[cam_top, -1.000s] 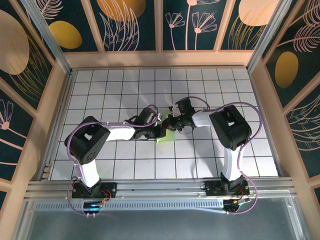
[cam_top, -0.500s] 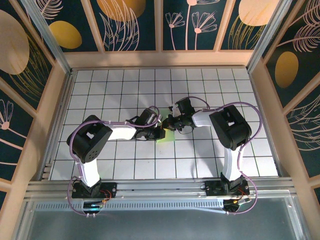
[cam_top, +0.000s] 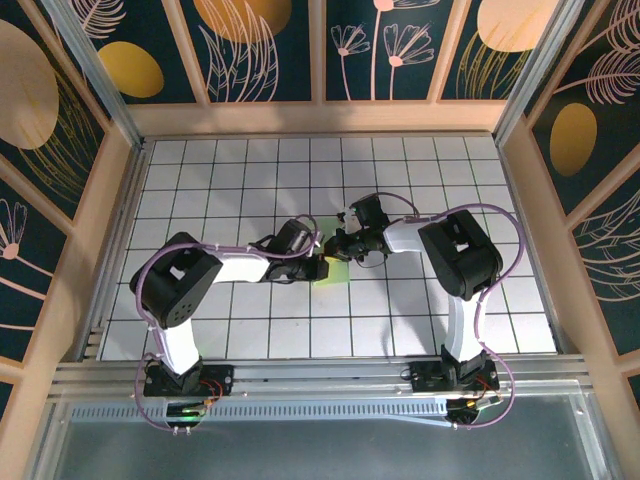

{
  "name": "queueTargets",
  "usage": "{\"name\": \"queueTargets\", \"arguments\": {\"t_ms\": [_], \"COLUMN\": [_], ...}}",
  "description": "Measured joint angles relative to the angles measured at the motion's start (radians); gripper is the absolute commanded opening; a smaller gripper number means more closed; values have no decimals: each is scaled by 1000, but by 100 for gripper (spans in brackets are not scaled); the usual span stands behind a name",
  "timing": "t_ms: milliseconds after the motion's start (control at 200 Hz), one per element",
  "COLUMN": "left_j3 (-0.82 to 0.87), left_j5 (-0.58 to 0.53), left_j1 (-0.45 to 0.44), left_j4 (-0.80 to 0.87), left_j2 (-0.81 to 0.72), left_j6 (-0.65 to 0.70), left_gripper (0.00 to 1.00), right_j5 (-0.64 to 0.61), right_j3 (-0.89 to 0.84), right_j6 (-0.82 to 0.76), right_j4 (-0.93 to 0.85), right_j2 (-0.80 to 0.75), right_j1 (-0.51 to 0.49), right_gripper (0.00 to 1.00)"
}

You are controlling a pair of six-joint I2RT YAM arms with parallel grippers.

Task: Fold a paper plane with a square sheet of paper (fold left side to right side)
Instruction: Fold the triangle a second time at the center of the table.

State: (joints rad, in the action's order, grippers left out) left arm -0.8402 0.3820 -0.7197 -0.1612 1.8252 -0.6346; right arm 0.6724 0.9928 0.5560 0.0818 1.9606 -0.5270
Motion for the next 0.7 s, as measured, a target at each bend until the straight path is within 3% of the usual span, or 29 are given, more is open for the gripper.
{"name": "queueTargets", "arguments": {"t_ms": [701], "left_j3": [158], "left_j5": [6], "left_j1": [1], "left_j4": [-56], "left_j2": [-113], "left_j6": [59], "left_gripper": [0], "right_j5": [3], "right_j3": [0], "right_j6": [0], "right_j4": [-3], "right_j2": [0], "right_j1": [2], "right_gripper": [0]}}
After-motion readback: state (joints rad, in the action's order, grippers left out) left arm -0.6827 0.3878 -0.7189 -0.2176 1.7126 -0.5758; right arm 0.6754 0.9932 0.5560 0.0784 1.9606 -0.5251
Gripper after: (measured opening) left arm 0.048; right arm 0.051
